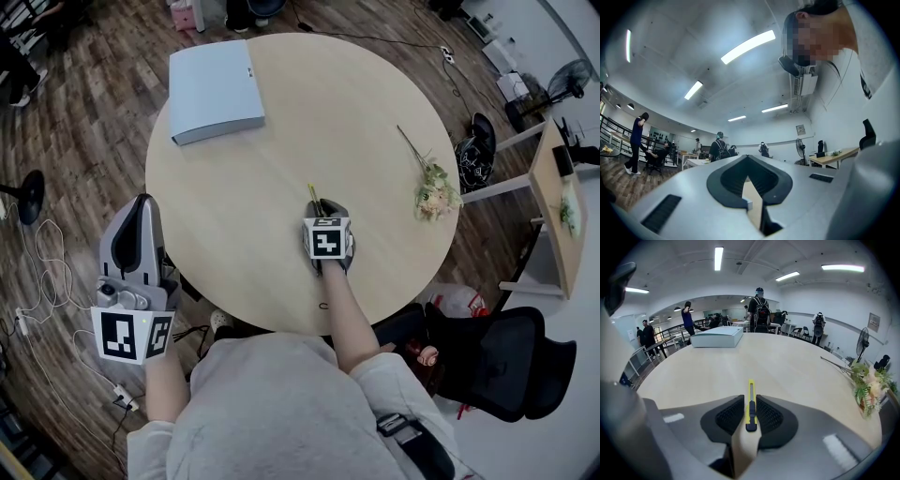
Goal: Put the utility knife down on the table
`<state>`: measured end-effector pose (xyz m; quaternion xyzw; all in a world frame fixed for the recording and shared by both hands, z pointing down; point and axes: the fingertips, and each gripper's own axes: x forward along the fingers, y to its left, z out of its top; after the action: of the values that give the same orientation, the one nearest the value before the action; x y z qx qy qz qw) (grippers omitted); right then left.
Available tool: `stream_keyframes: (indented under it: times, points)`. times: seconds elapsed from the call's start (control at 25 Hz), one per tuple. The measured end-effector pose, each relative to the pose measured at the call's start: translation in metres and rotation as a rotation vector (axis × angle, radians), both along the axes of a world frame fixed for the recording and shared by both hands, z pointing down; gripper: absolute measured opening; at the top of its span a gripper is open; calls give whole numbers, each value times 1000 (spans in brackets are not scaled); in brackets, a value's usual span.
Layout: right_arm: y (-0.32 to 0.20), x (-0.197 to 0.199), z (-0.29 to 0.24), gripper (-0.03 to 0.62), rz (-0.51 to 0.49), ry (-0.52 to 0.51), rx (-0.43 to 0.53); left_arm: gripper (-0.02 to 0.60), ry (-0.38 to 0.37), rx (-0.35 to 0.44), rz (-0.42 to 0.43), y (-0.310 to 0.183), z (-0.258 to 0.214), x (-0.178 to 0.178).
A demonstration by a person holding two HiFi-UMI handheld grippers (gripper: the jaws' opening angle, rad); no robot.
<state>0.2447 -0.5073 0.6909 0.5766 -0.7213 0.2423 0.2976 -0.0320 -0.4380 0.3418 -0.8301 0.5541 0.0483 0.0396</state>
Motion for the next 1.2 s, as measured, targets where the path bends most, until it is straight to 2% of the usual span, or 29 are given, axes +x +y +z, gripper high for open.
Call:
stream_keyframes:
  times: [0.16, 0.36, 0.88, 1.2]
  points:
    - [4, 1, -15, 87, 15, -6, 37, 8, 5, 11, 17, 3, -5, -2]
    - [16, 4, -47, 11, 56, -21, 104, 8, 17, 33, 64, 5, -13, 2]
    - [69, 7, -136, 11, 160, -93, 331, 8, 49, 87, 197, 23, -35, 10]
    - [101, 1, -196, 11, 183, -112, 470, 8, 58, 116, 262, 38, -48, 11]
